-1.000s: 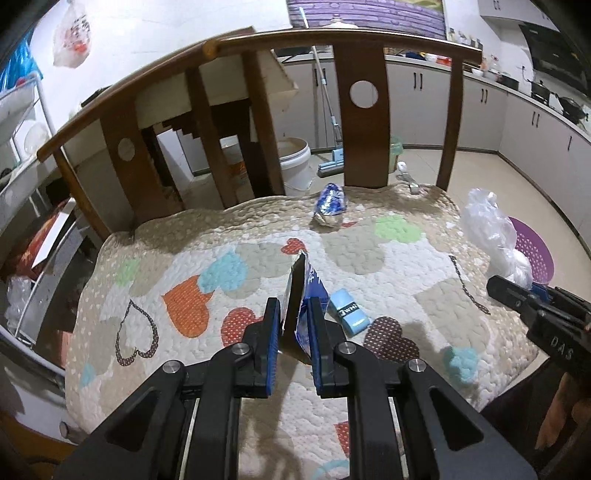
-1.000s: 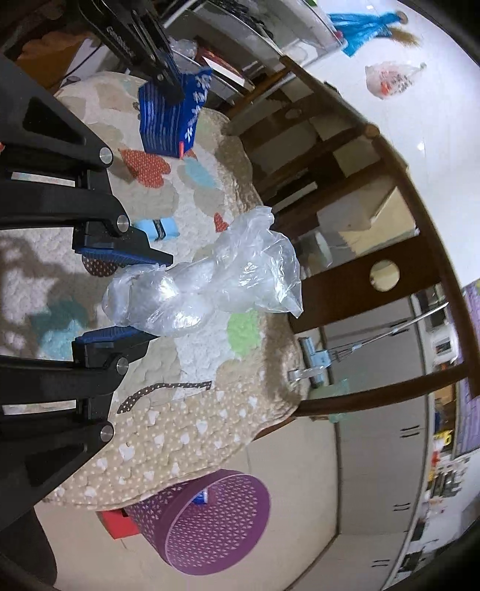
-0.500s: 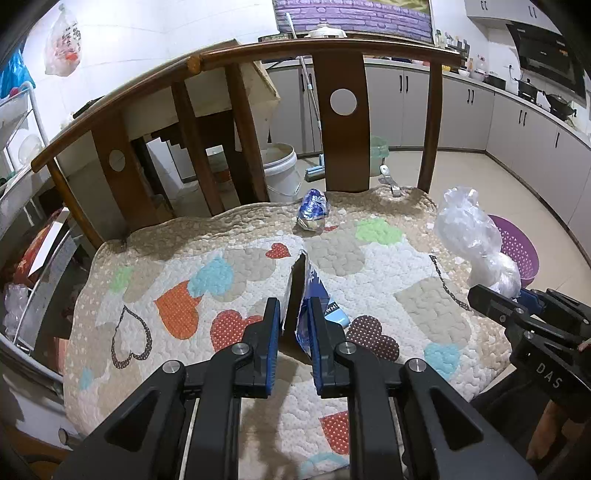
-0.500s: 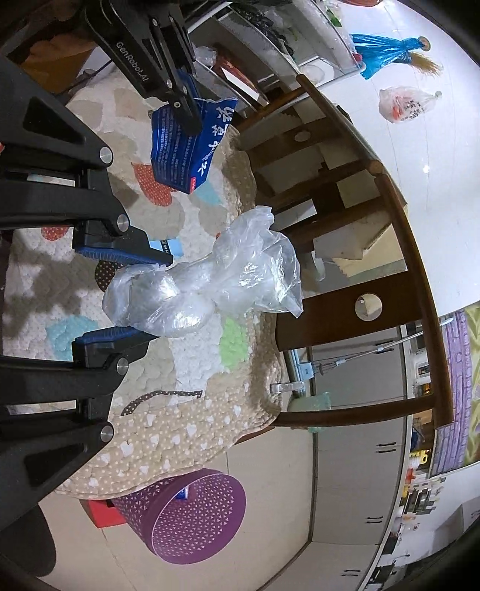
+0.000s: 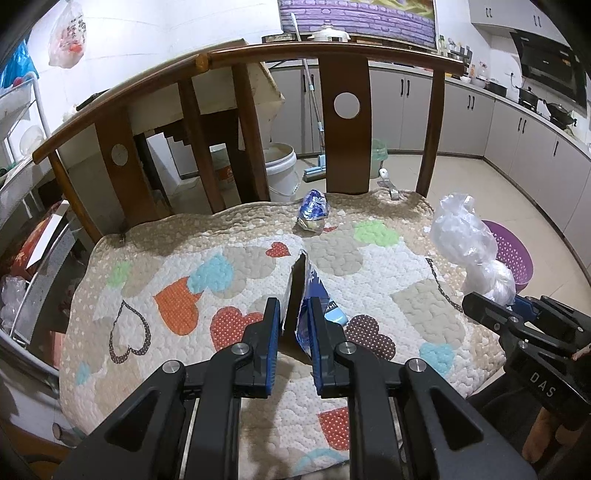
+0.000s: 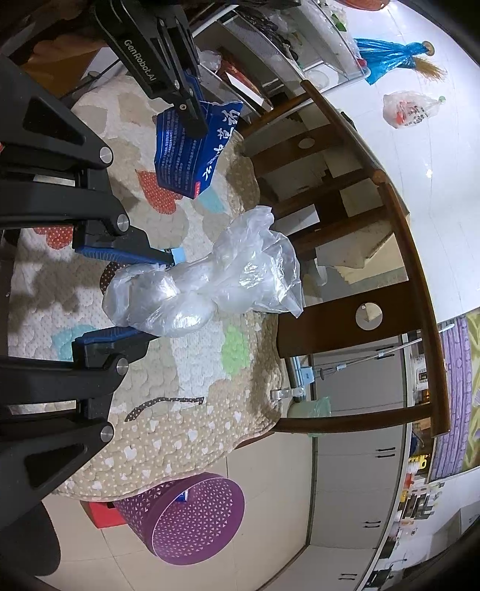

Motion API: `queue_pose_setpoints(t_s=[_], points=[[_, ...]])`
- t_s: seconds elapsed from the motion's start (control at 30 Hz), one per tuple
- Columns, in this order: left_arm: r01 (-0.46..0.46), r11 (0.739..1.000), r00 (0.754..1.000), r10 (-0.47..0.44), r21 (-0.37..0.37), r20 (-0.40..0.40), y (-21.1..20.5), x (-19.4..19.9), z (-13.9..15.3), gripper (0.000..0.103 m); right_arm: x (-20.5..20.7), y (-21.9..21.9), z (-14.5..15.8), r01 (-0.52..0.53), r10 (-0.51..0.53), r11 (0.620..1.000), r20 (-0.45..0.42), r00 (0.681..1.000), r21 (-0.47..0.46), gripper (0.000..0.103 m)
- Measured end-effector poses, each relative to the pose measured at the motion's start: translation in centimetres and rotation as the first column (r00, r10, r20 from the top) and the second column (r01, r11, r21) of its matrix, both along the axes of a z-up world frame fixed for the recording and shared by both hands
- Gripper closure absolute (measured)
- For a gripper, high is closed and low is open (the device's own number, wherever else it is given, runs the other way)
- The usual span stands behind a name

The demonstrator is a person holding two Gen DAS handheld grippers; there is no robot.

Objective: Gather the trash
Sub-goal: 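Lift the blue box and plastic bag toward the purple wastebasket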

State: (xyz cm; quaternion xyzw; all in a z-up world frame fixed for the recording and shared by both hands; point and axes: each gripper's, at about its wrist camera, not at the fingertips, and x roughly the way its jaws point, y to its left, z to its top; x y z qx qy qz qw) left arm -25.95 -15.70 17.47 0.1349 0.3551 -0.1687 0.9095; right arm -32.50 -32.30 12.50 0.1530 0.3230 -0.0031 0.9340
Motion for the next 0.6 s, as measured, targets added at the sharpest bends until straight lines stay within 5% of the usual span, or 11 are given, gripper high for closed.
queue_pose_setpoints(t_s=[0.6], points=[[-0.004,1.0,1.0,0.004,0.005,-0.015,0.0,0.03,-0.46,0.089,0.09,0.5,-0.22,-0.013,0.013,1.0,-0.008,1.0,0.0,0.071]])
